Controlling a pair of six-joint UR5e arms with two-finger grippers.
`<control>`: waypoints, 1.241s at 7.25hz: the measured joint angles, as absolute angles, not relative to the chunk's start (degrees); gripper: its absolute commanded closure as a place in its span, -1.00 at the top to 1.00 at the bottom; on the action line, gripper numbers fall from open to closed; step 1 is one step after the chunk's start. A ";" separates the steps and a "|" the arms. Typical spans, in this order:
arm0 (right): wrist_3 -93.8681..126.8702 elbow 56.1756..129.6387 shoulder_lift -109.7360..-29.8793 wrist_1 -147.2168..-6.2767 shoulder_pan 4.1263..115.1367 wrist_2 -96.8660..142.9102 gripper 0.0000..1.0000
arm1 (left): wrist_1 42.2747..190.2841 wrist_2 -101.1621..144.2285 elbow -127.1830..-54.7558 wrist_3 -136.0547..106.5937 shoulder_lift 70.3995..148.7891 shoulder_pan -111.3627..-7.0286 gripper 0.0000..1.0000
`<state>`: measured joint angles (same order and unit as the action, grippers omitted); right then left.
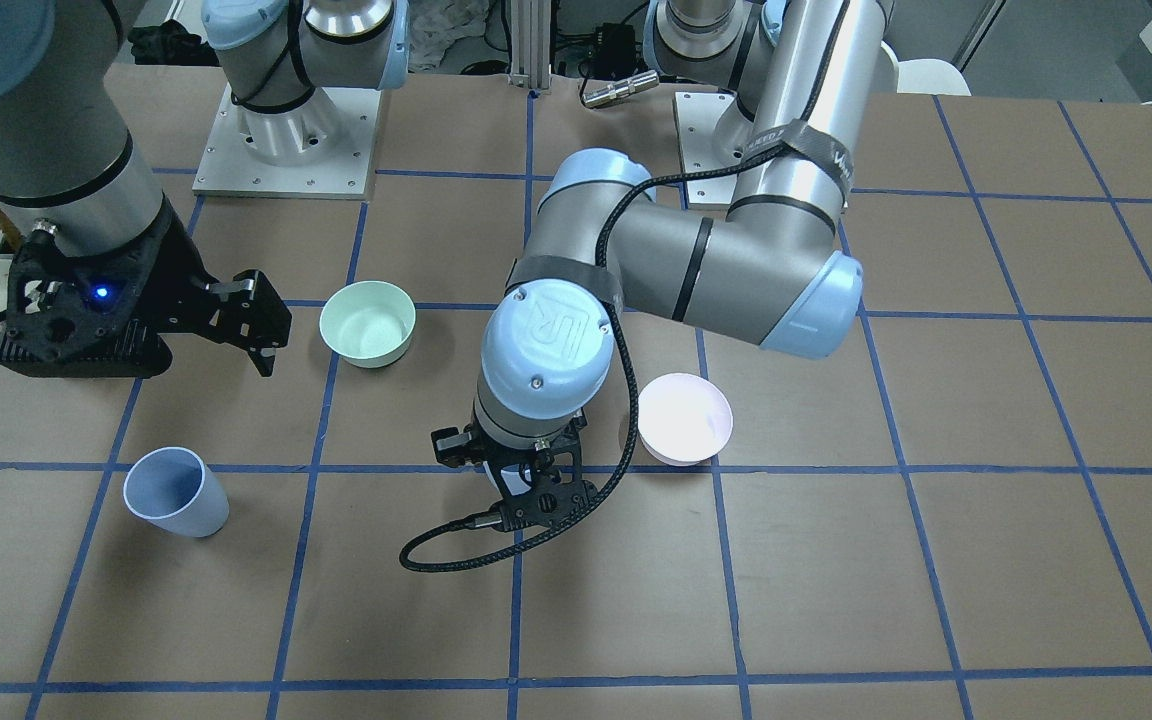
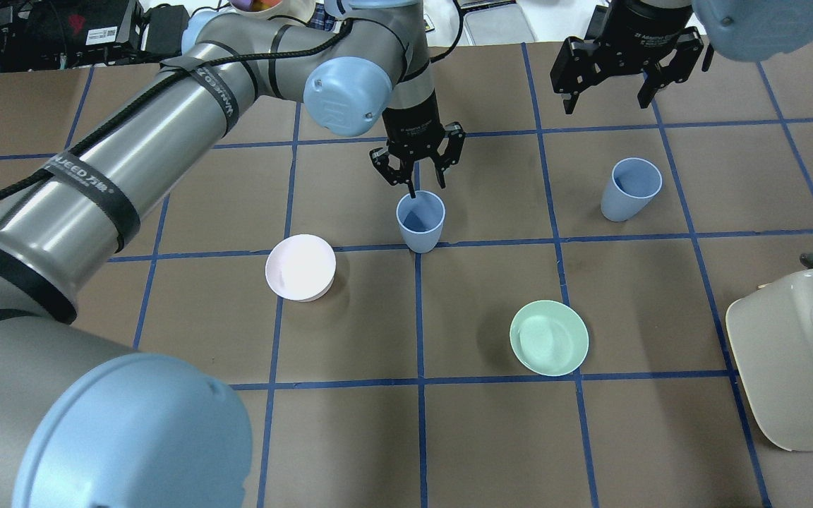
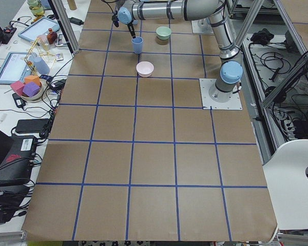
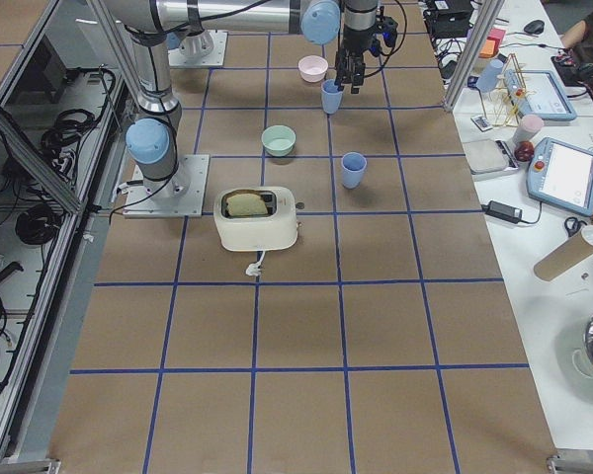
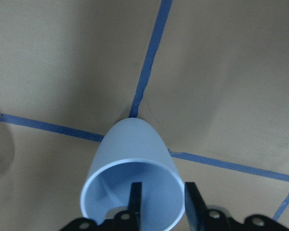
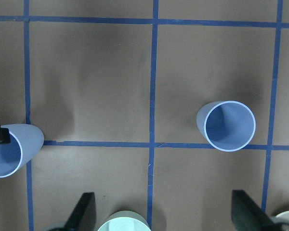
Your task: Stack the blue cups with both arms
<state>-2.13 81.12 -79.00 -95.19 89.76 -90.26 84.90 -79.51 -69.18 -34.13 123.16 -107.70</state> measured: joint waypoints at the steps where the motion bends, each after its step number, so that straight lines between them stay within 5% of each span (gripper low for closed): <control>1: -2.16 81.12 -78.87 -95.20 89.59 -90.25 1.00 | 88.67 -79.28 -67.48 -32.68 120.93 -105.07 1.00; 4: -3.81 81.10 -75.26 -95.80 85.30 -90.22 1.00 | 97.92 -80.51 -64.19 -17.81 113.16 -95.22 0.85; 5: -6.04 81.07 -72.51 -97.15 82.54 -90.30 1.00 | 98.96 -82.66 -64.19 -11.96 110.12 -93.56 0.98; 9: -9.79 81.24 -64.22 -101.14 76.30 -90.25 1.00 | 98.50 -89.56 -66.79 -6.22 103.35 -91.93 1.00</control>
<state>-9.79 81.24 -64.22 -101.14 76.30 -90.25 98.50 -89.56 -66.79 -6.22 103.35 -91.93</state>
